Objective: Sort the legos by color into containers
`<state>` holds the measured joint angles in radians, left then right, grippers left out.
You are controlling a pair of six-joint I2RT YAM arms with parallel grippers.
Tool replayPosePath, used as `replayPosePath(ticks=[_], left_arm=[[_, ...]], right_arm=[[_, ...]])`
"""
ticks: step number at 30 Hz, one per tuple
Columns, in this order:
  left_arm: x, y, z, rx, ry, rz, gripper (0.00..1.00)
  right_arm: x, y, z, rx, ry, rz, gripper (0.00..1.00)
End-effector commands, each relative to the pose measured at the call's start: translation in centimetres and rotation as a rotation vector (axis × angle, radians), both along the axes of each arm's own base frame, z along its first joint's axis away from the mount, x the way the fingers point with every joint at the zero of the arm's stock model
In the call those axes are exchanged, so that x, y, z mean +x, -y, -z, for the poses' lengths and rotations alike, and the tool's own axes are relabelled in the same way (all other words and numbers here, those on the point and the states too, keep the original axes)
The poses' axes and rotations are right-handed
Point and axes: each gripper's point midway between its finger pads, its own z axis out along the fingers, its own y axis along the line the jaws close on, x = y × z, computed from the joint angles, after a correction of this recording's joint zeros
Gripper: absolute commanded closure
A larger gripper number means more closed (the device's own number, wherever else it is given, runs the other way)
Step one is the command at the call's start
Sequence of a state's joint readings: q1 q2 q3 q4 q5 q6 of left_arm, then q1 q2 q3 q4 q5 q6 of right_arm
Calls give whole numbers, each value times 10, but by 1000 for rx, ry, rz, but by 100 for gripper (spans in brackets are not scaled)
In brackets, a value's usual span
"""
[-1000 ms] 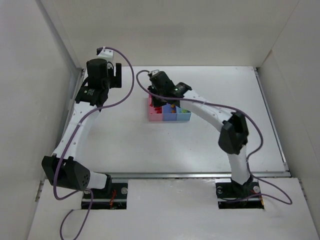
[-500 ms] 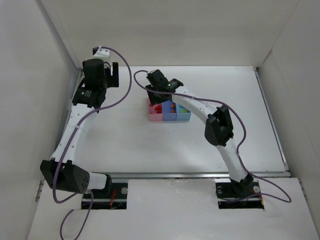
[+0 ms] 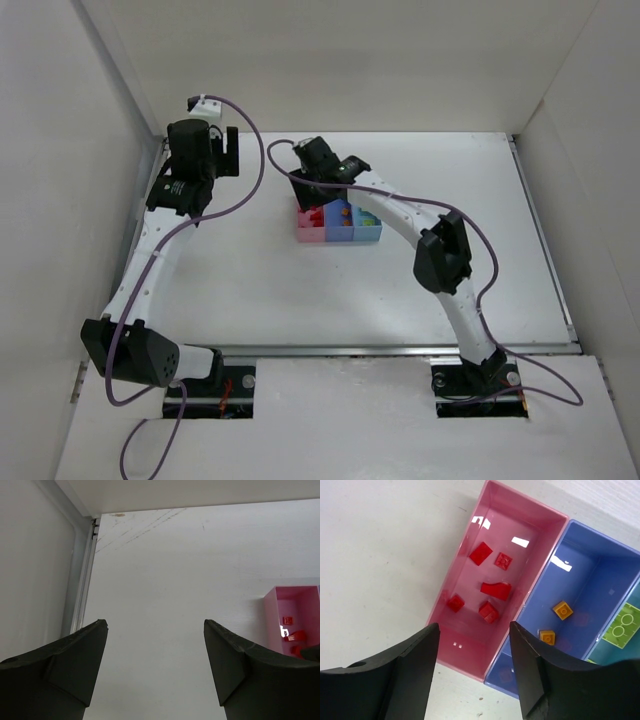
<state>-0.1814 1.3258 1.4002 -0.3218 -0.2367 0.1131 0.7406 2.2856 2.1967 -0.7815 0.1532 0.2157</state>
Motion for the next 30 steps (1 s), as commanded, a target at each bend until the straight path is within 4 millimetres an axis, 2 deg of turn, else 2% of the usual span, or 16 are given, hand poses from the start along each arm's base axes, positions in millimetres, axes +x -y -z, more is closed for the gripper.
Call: replayPosePath(ticks=[1,2,4,5,8,9,11,12,13,14,16,17,18,21,25,30], left_arm=[[-2,-1,-13,-16,49,-4,24],[-2,-1,-13,-16,49,-4,24],[-2,-1,-13,-16,49,-4,24],[-2,-1,-13,-16,49,-4,24],[-2,-1,-13,-16,49,-4,24],[-2,-3,-14,-12,50,-15,24],[-2,-5,-14,-8,51,-26,23],[-2,-7,-14,-5,52,-36,23],[-2,-7,-14,-5,52,-36,23],[-2,-7,-14,-5,52,-36,22],[-2,-7,-14,-13,53,-39,22],[0,-6,-10,-12,44,-39,22],[0,-6,-10,-11,44,-39,22],[1,-7,-7,-15,37,-50,22],[5,-15,-9,-26,58,-114,18],[4,-18,-9,-28,61,-134,18]], right_arm=[[-9,-7,-37,67,39,-46,37],[-9,-8,-55,96,72,-47,37],[-15,-4,-64,105,80,-61,37],[-18,-1,-86,136,115,-62,37],[-24,28,-90,87,135,-4,32],[-30,40,-109,99,168,30,32],[-22,96,-97,12,172,187,23],[-24,121,-117,40,201,259,23],[-25,147,-116,28,195,318,23],[-20,197,-99,-13,164,432,18],[-27,254,-116,12,194,565,18],[-27,300,-119,-13,212,677,18],[-35,324,-112,-42,206,733,12],[-59,389,-137,-95,299,920,0],[-82,424,-168,-109,410,1022,0],[-92,423,-190,-40,491,1023,0]])
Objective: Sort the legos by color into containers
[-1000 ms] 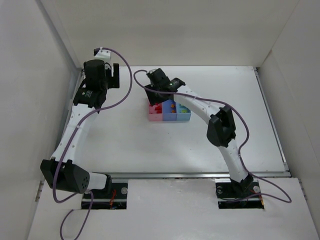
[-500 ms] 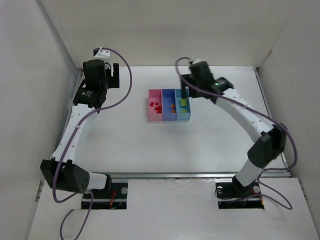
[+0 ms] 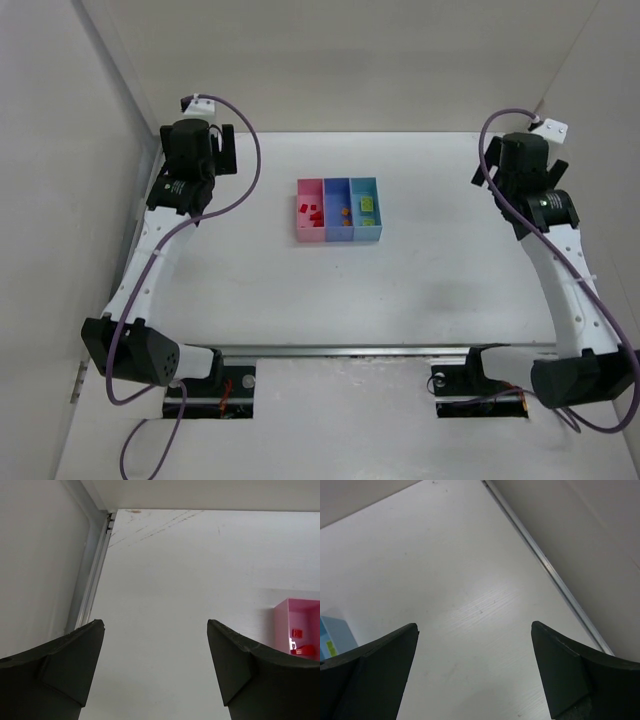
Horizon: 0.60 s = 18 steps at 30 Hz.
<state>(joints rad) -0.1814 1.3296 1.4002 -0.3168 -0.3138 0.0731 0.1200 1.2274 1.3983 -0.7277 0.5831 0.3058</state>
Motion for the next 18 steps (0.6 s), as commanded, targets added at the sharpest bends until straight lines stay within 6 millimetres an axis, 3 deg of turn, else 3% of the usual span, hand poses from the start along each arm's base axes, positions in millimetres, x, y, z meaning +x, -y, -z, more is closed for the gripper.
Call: replayPosePath(ticks=[1,10,18], left_arm=[[4,-6,-8,-18,49,-48,18],[2,-7,-8,-18,49,-48,18],[2,-7,-8,-18,49,-48,18]], right_arm=[[0,3,-15,-1,79,25,0],[-13,7,-42,20,188,52,0],[-19,5,-48,36,238,36,0]])
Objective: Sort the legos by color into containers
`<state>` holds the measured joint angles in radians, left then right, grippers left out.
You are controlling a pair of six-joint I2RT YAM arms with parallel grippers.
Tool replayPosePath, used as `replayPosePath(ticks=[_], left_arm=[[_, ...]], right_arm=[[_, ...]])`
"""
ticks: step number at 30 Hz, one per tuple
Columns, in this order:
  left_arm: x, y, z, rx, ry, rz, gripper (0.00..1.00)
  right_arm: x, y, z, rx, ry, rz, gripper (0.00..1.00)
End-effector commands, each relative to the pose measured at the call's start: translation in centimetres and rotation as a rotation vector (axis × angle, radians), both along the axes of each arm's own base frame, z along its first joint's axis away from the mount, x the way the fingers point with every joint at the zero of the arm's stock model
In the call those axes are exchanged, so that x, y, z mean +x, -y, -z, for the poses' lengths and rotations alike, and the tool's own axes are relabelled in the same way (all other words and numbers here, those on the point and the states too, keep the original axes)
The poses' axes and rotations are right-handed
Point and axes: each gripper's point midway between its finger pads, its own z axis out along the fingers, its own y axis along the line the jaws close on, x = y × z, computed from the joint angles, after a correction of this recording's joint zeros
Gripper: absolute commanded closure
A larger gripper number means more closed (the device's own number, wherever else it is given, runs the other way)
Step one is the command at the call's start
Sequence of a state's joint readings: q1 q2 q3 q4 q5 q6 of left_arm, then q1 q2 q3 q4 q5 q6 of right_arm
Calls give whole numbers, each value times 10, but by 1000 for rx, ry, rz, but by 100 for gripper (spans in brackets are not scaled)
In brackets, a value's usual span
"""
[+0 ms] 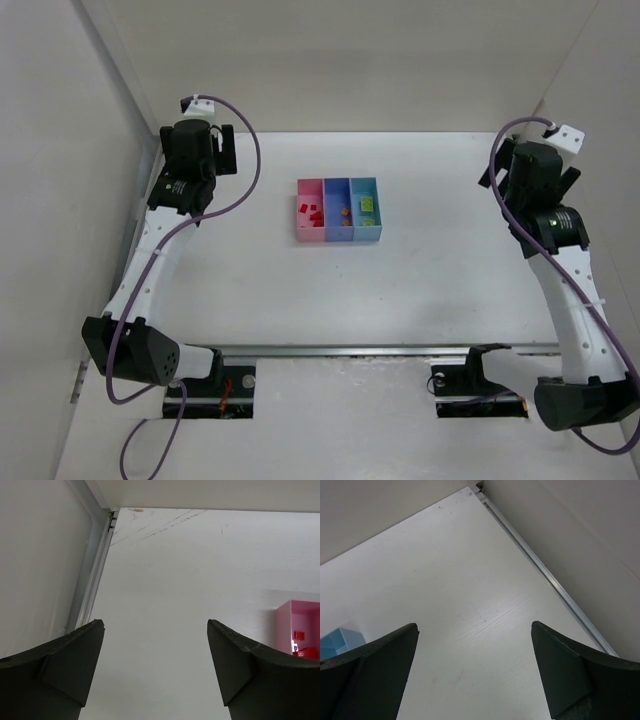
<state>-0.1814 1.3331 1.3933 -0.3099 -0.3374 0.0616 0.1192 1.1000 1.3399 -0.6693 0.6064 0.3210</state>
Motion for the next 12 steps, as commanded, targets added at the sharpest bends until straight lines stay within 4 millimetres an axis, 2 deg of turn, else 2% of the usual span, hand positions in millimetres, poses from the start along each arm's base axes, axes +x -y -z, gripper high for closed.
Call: replayPosePath(ticks=[1,12], left_arm=[[1,-3,-10,-16,49,-22,18],[1,-3,-10,-16,49,-22,18]], right_arm=[[1,0,-19,18,100,8,0],[-3,2,-22,12,131,14,0]])
